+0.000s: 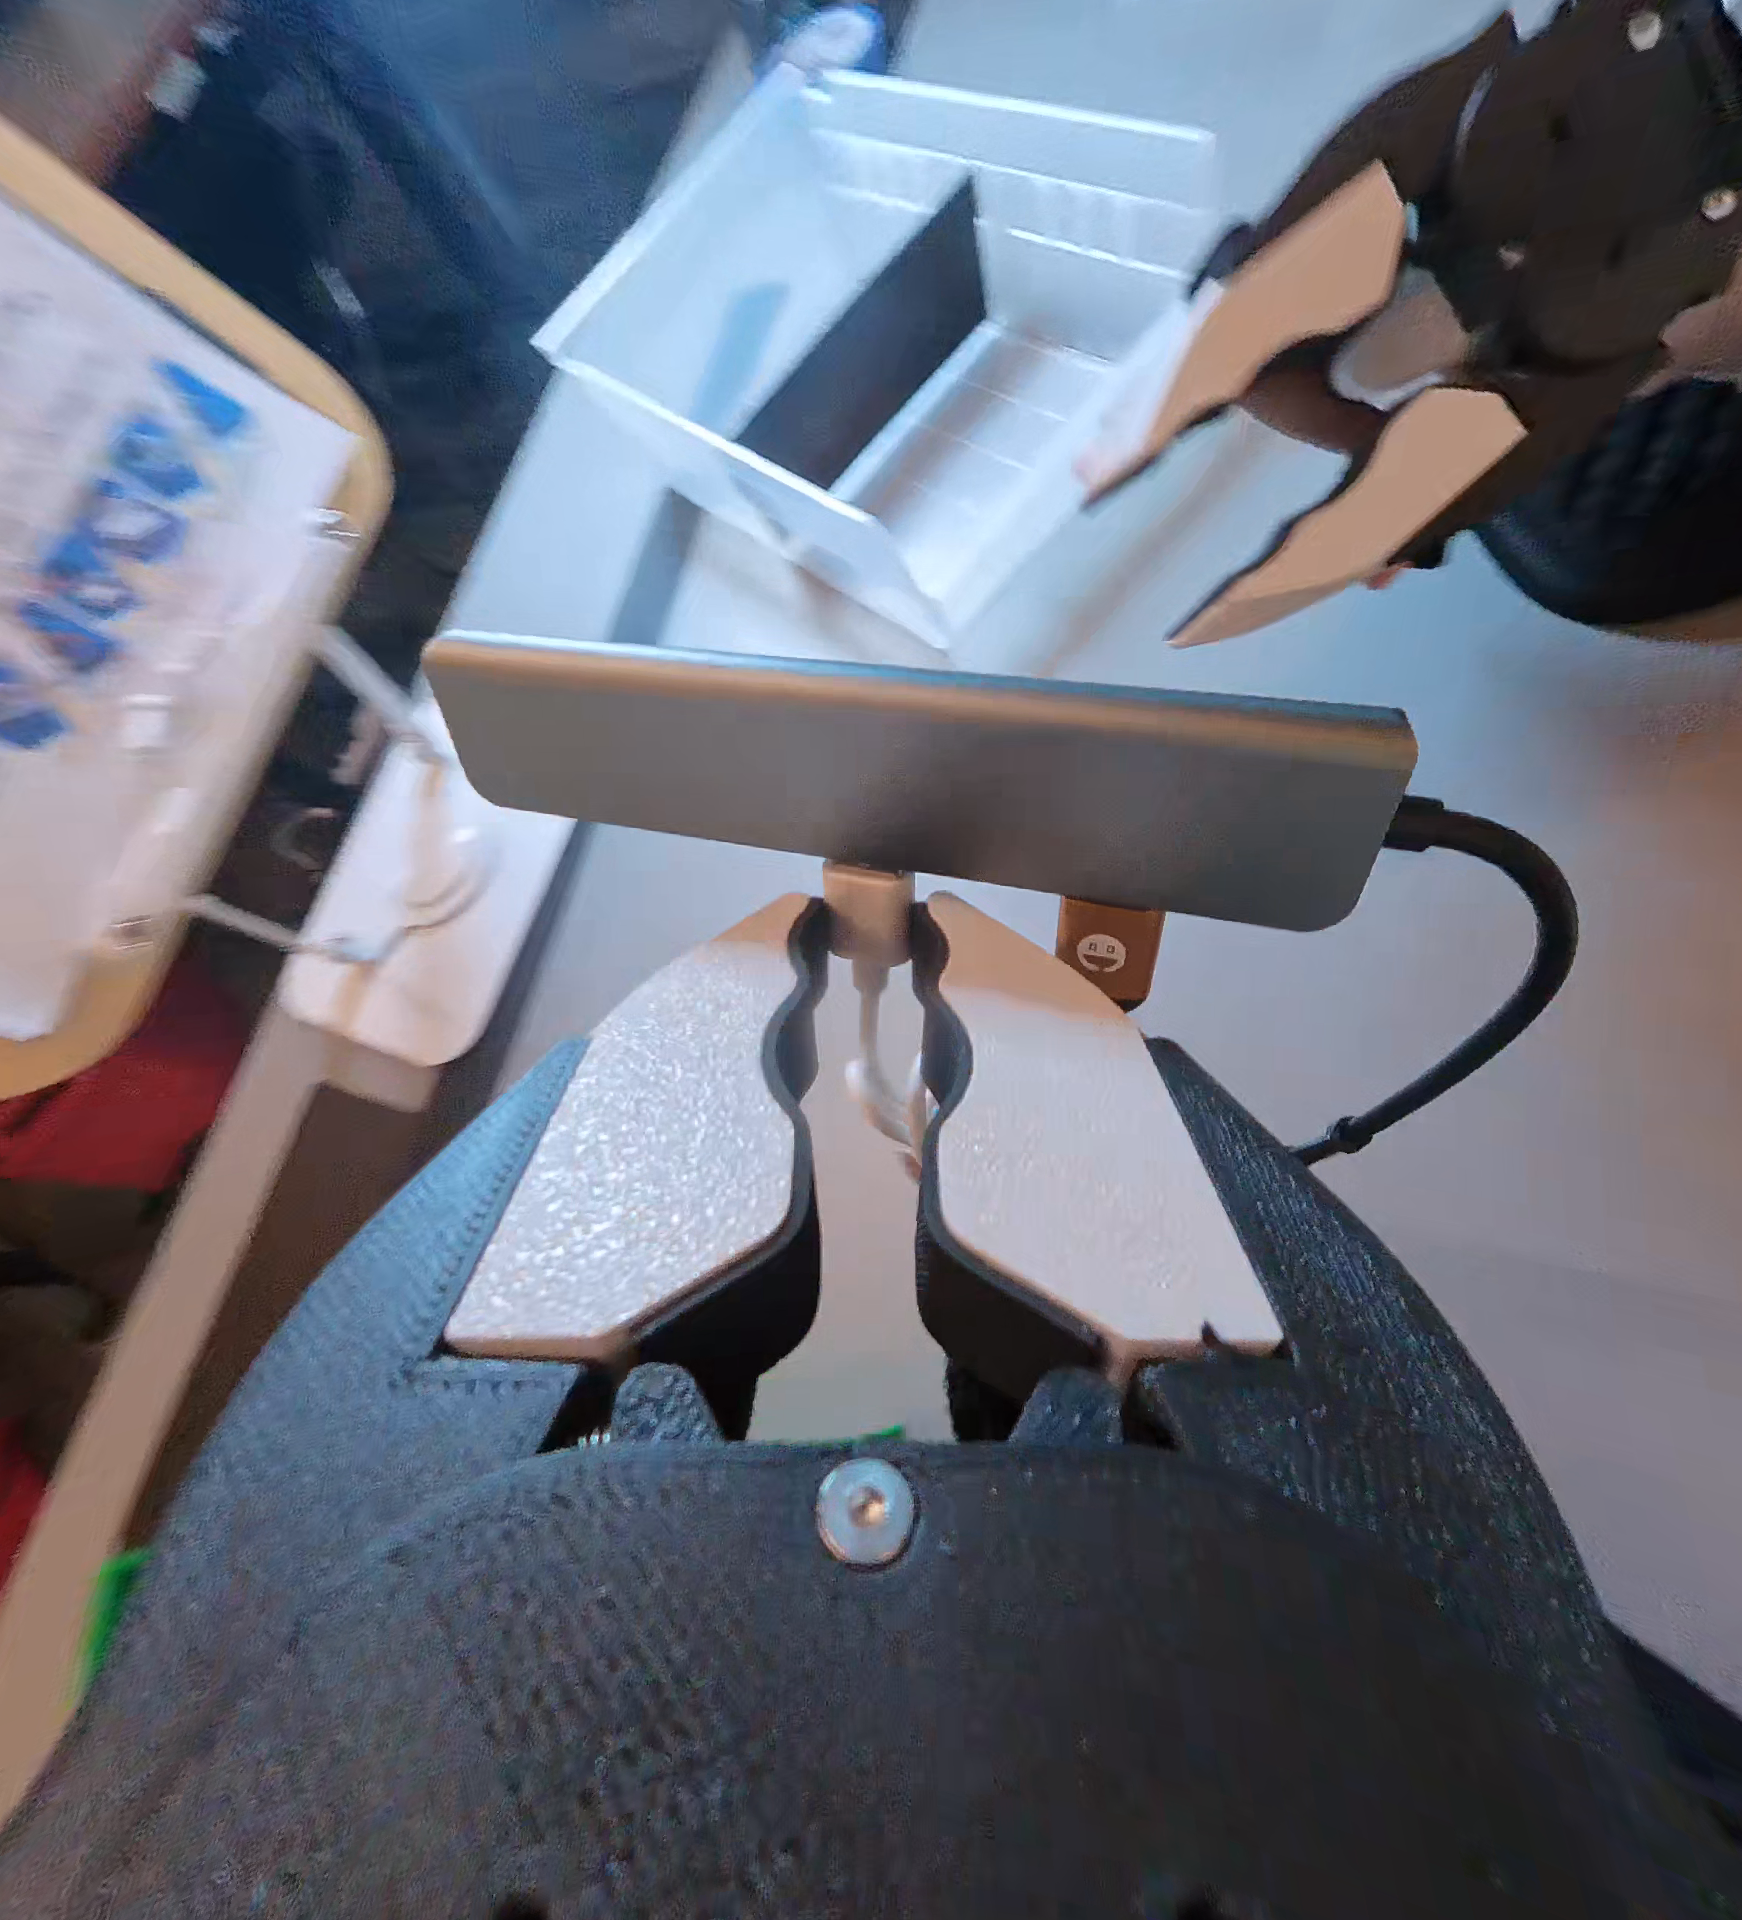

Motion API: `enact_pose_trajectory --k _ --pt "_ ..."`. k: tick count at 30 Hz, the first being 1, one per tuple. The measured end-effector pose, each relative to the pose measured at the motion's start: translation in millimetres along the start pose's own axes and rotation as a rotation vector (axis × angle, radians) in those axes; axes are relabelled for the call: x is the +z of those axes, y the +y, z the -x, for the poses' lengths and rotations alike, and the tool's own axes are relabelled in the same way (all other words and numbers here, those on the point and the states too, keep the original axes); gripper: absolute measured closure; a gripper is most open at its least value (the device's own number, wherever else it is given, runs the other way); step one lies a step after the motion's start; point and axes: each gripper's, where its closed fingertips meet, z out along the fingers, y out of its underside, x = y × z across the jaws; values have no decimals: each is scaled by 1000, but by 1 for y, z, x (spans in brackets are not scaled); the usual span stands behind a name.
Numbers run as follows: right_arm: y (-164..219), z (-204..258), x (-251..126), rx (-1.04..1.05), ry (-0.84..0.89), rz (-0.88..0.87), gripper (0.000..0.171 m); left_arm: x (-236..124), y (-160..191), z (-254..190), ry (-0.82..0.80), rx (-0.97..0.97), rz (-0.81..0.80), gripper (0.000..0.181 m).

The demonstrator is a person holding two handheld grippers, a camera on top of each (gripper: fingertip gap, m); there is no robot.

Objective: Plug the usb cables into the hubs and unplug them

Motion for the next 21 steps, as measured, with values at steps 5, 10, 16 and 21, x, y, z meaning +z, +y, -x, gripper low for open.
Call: enact_pose_trajectory --k 5,10,16,21 --pt "-38 5 8 -425 82 -36 116 66 21 -44 165 -43 103 165" --pt "-18 43 32 -698 0 52 119 106 41 -76 277 -43 228 166" --pt "8 50 36 -688 29 -6 160 111 33 -90 321 -16 164 165" --pt "20 37 32 -498 22 54 160 92 18 -65 202 -4 15 166"
